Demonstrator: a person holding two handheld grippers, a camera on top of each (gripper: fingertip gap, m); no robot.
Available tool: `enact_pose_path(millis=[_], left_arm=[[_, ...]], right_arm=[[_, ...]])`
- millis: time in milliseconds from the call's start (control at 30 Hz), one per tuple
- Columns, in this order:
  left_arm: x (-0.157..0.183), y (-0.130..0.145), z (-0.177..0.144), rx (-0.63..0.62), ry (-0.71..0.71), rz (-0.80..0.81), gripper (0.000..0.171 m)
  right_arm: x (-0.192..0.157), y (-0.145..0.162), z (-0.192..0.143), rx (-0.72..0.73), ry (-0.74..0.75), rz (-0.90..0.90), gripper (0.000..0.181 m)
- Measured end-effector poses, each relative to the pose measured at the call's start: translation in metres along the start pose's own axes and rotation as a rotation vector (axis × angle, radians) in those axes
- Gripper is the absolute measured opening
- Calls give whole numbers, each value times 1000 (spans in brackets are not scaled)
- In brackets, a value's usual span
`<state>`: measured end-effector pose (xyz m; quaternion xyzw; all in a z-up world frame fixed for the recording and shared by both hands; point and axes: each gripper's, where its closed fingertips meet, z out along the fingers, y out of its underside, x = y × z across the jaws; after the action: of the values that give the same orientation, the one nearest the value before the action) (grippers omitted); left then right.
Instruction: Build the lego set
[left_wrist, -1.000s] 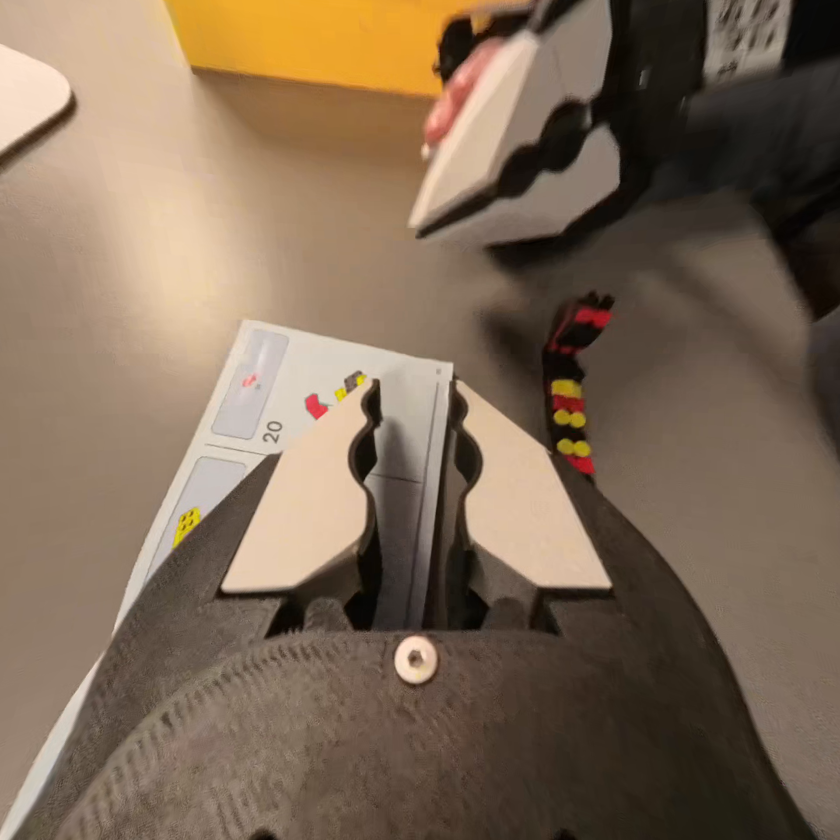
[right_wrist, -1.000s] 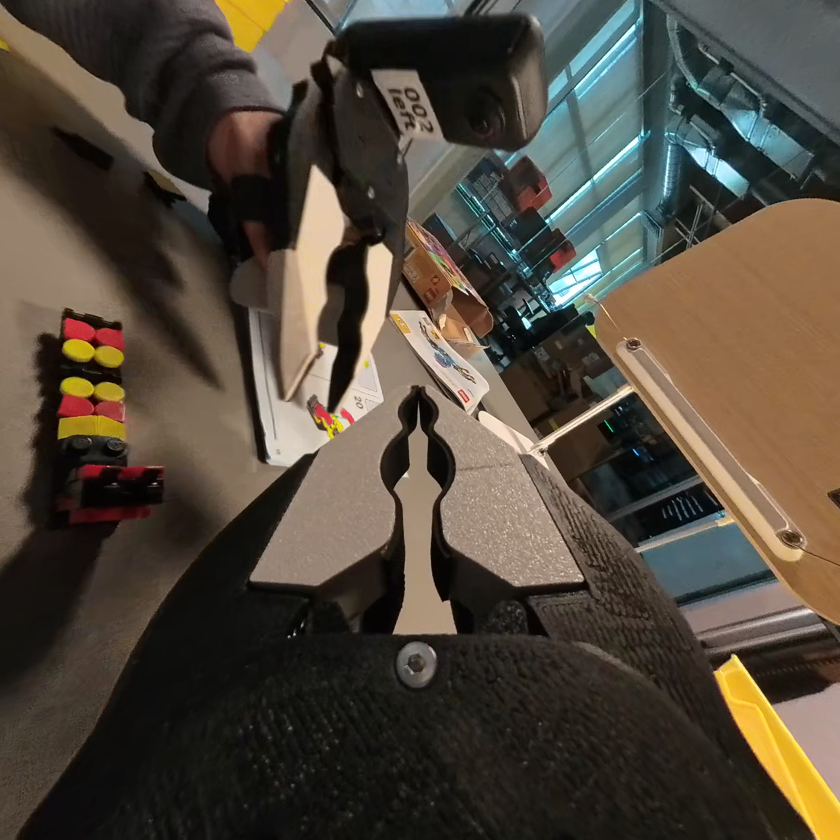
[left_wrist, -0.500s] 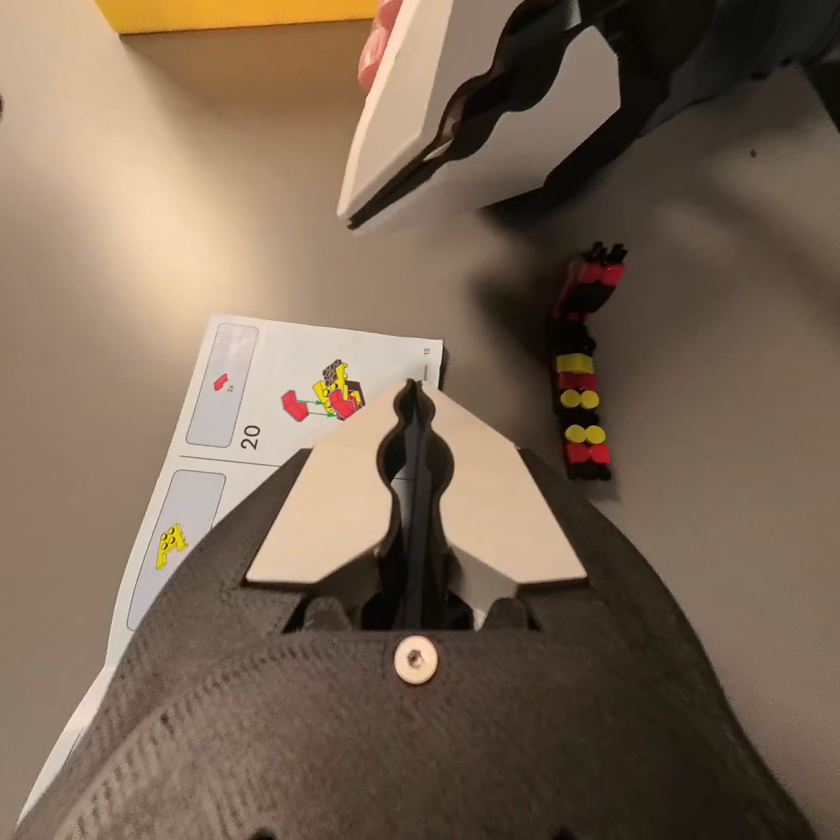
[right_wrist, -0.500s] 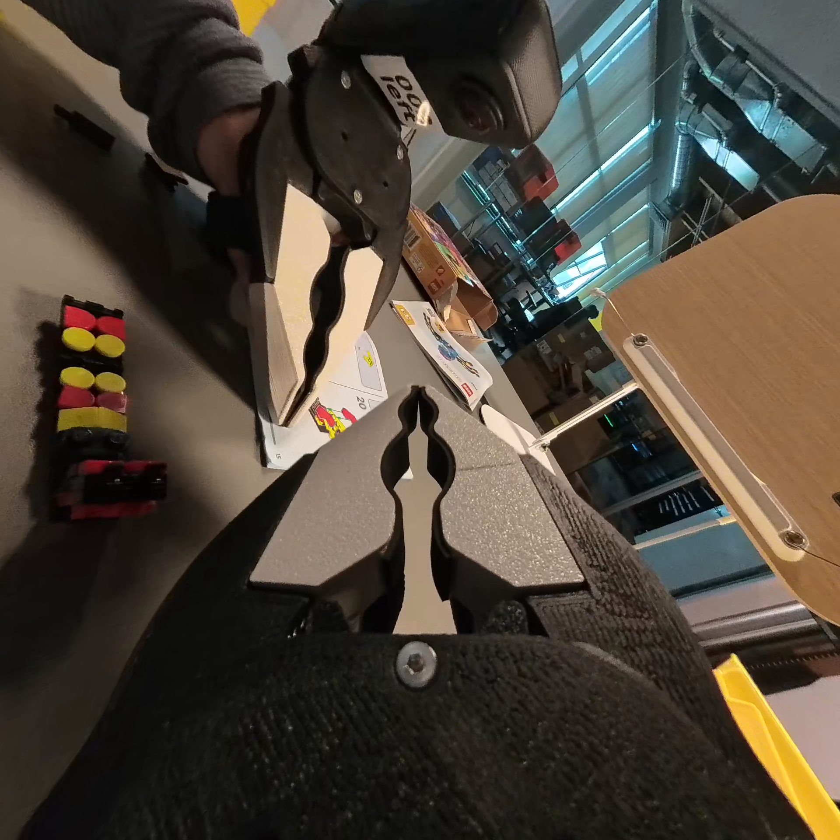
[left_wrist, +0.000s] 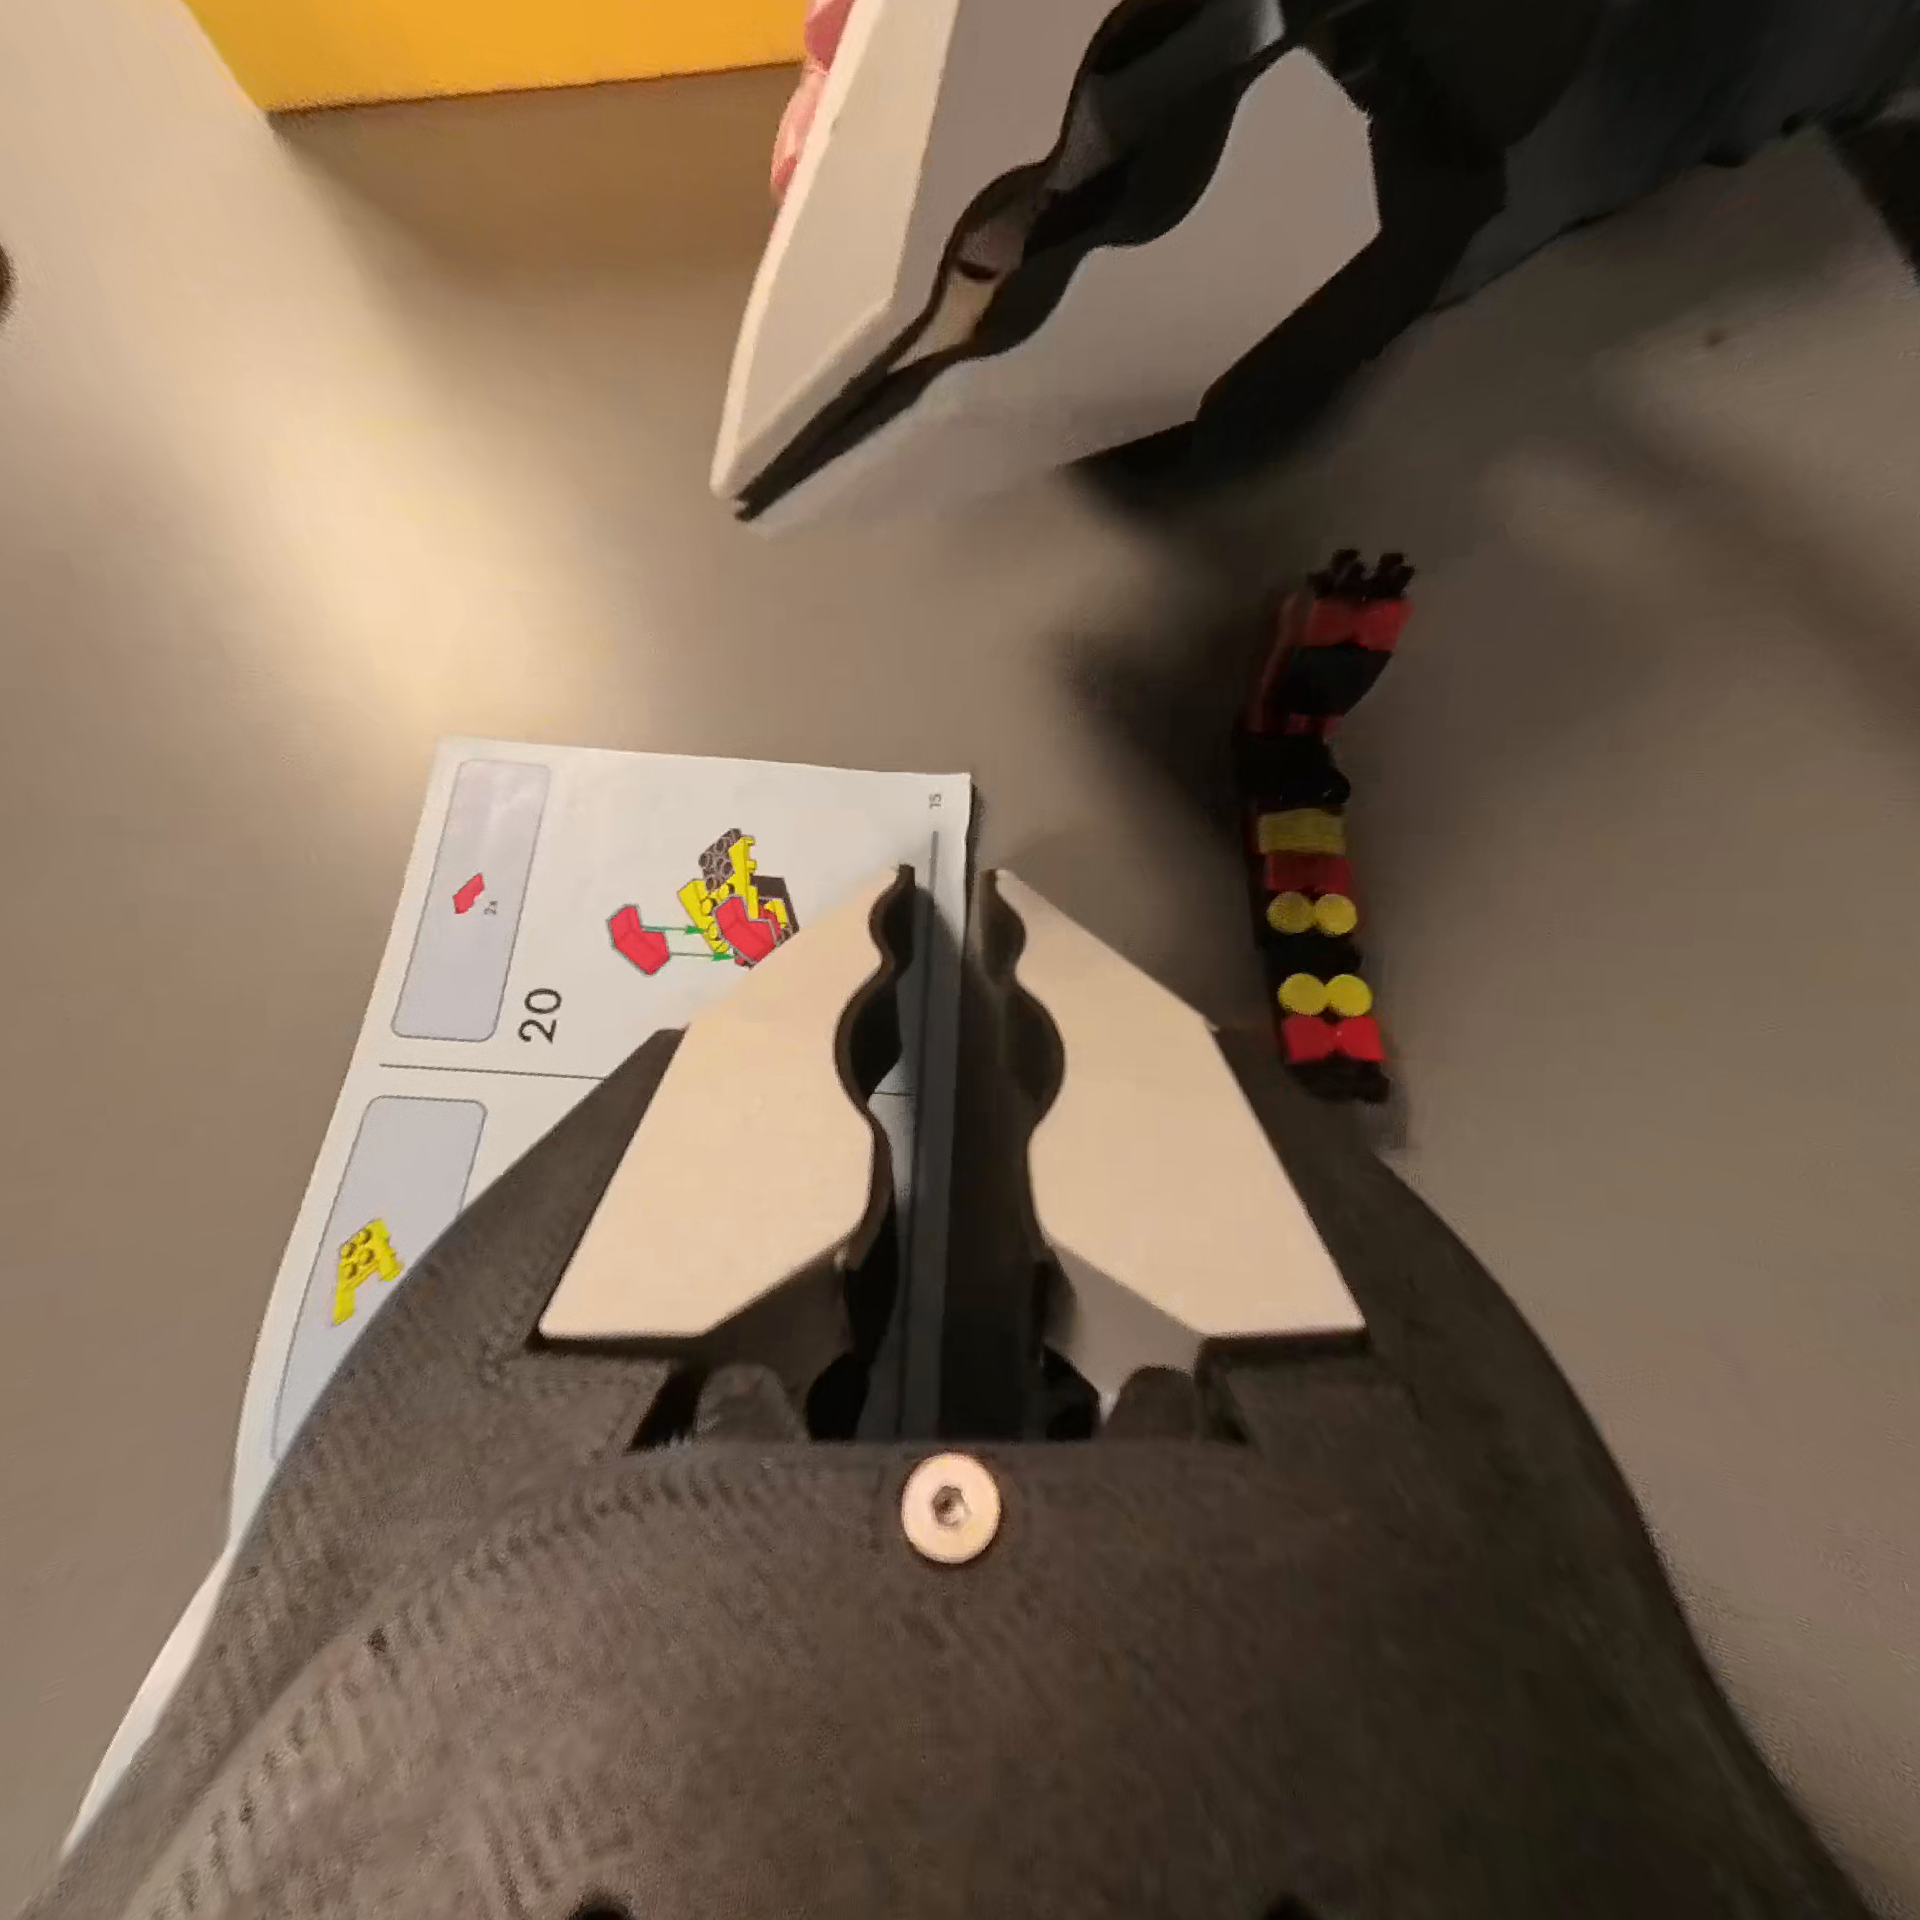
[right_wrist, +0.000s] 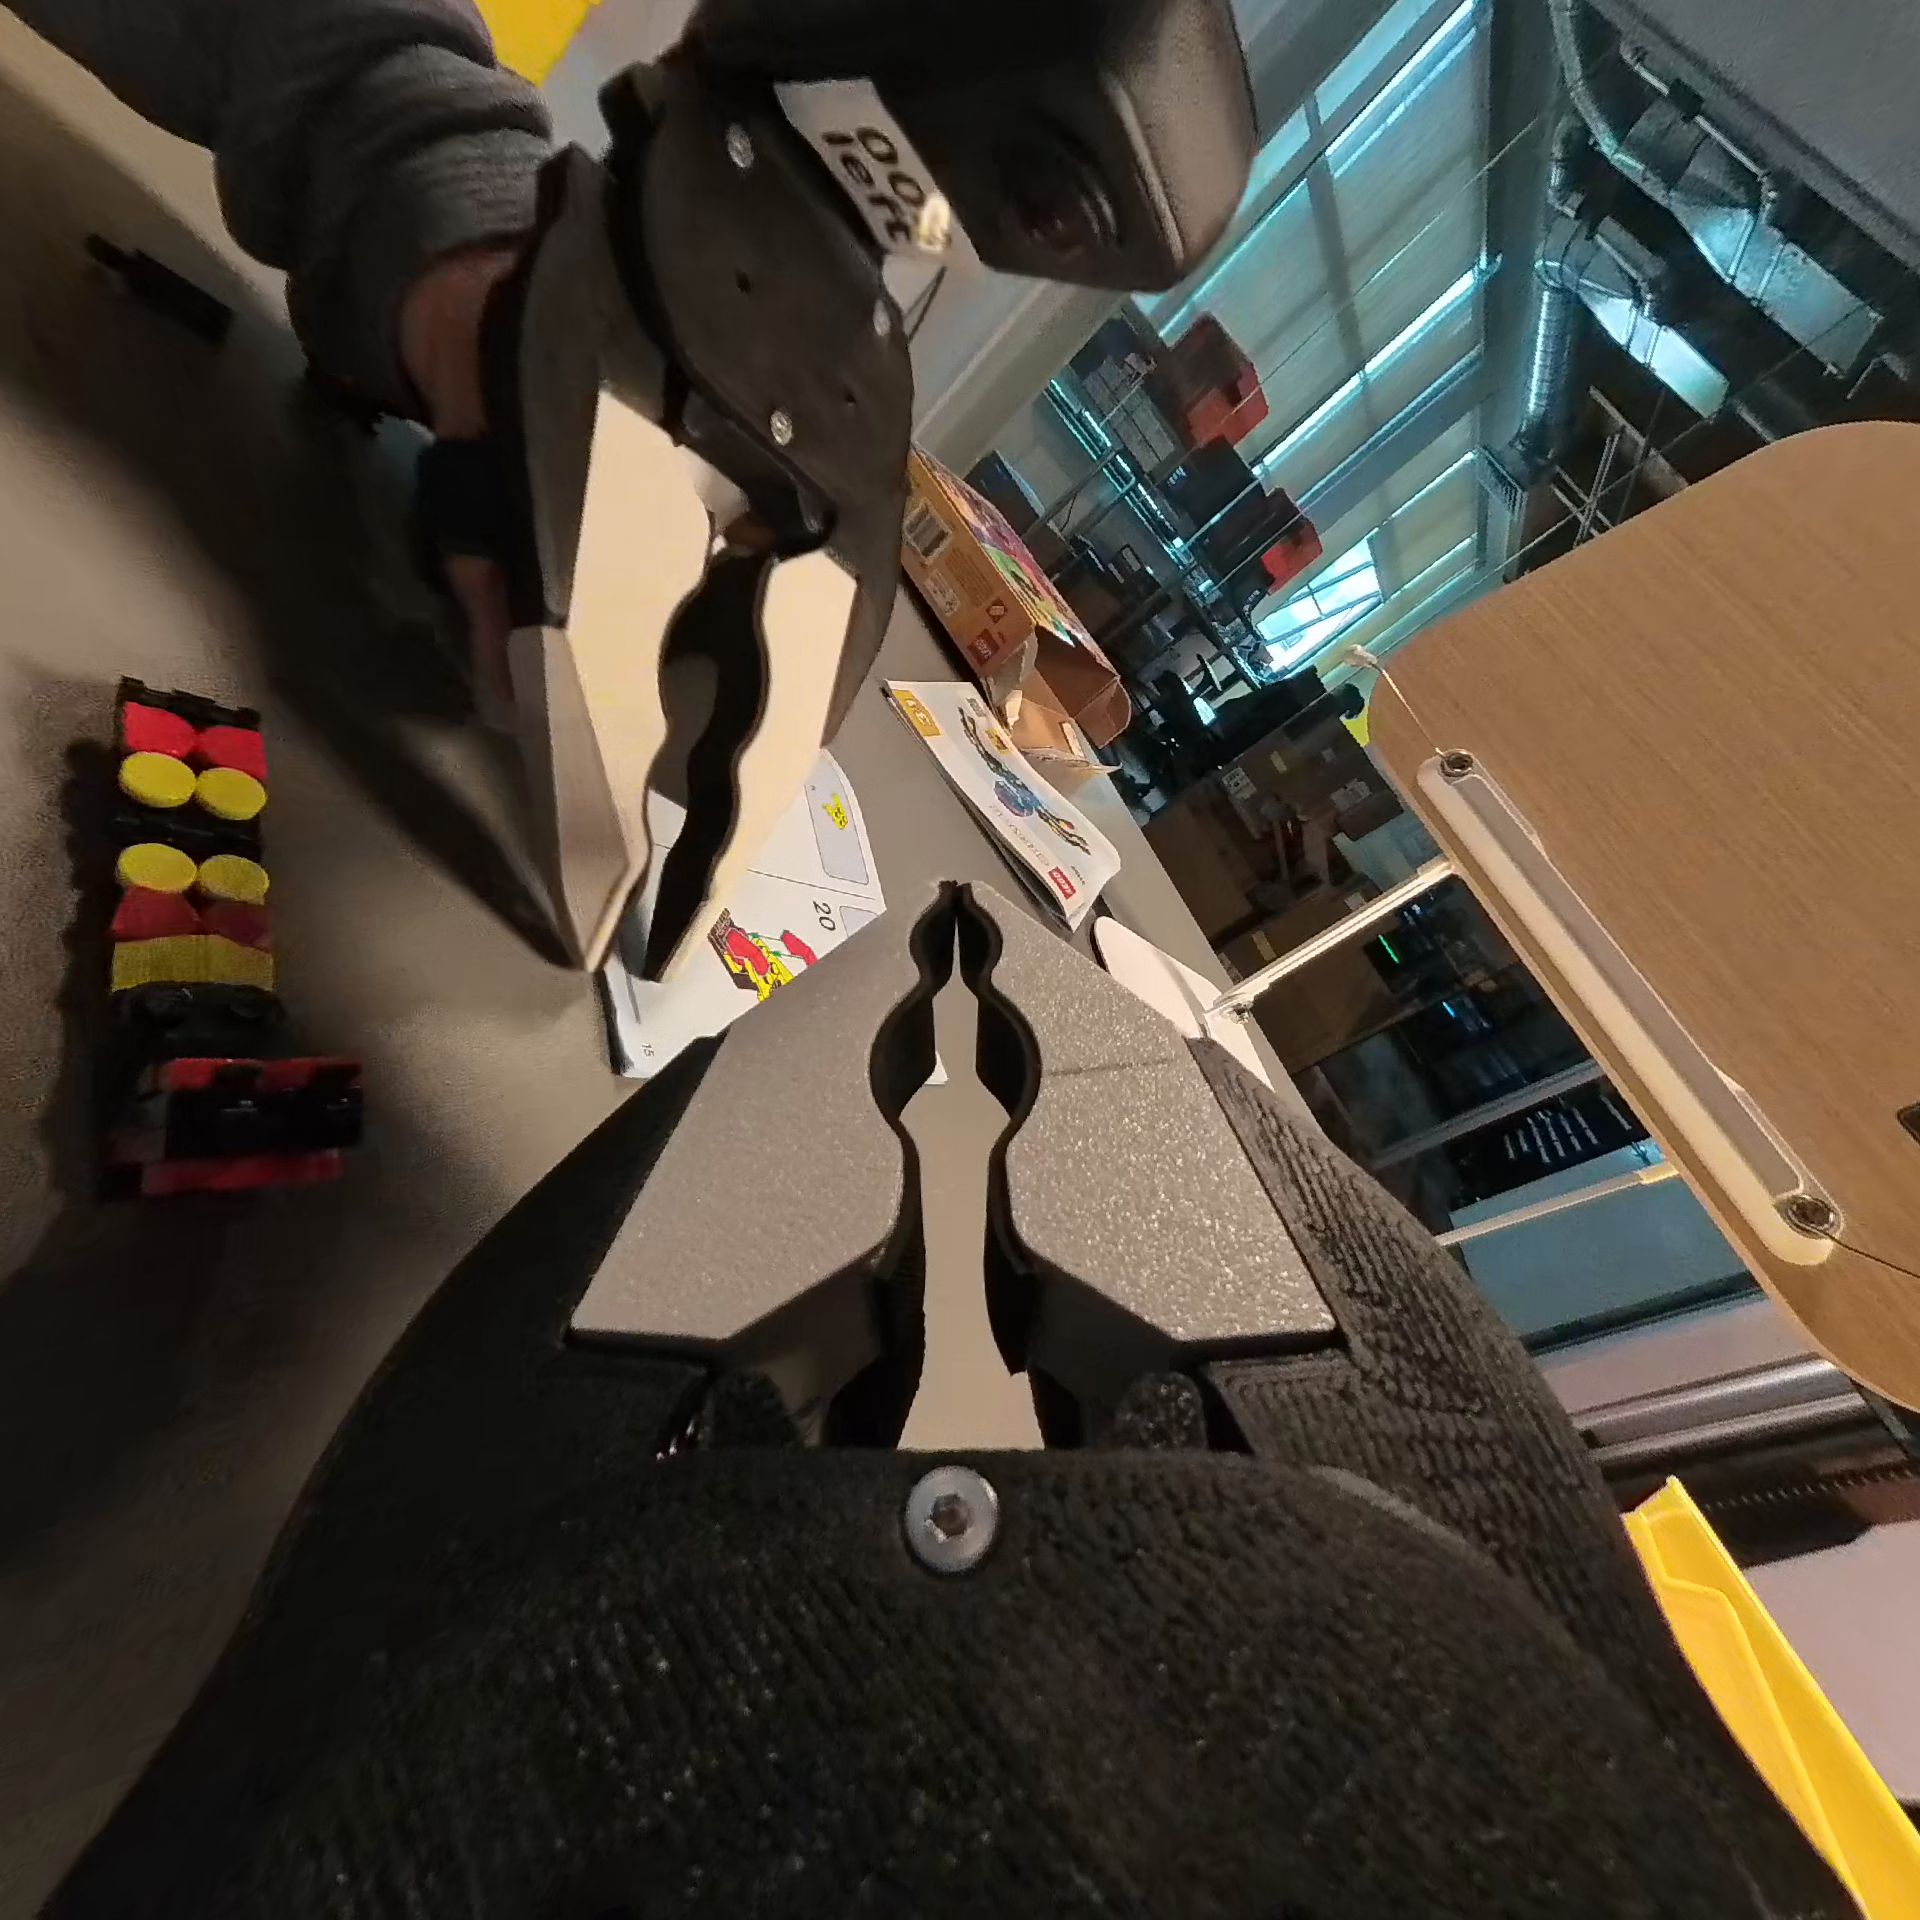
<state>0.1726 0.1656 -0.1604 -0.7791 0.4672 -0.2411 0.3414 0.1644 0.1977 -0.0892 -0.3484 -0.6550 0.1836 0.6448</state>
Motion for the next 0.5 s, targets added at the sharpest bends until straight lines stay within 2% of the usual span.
enact_pose_path(millis=[133, 233, 500], left_arm=[[-4, 0, 0, -1, -76, 56, 14], [-4, 0, 1, -5, -82, 57, 0], [-9, -1, 0, 10, -20, -102, 0]], right_arm=[[-1, 0, 0, -2, -5, -2, 0], [-1, 0, 0, -3, -5, -5, 0], [-2, 6, 3, -36, -9, 5, 4]])
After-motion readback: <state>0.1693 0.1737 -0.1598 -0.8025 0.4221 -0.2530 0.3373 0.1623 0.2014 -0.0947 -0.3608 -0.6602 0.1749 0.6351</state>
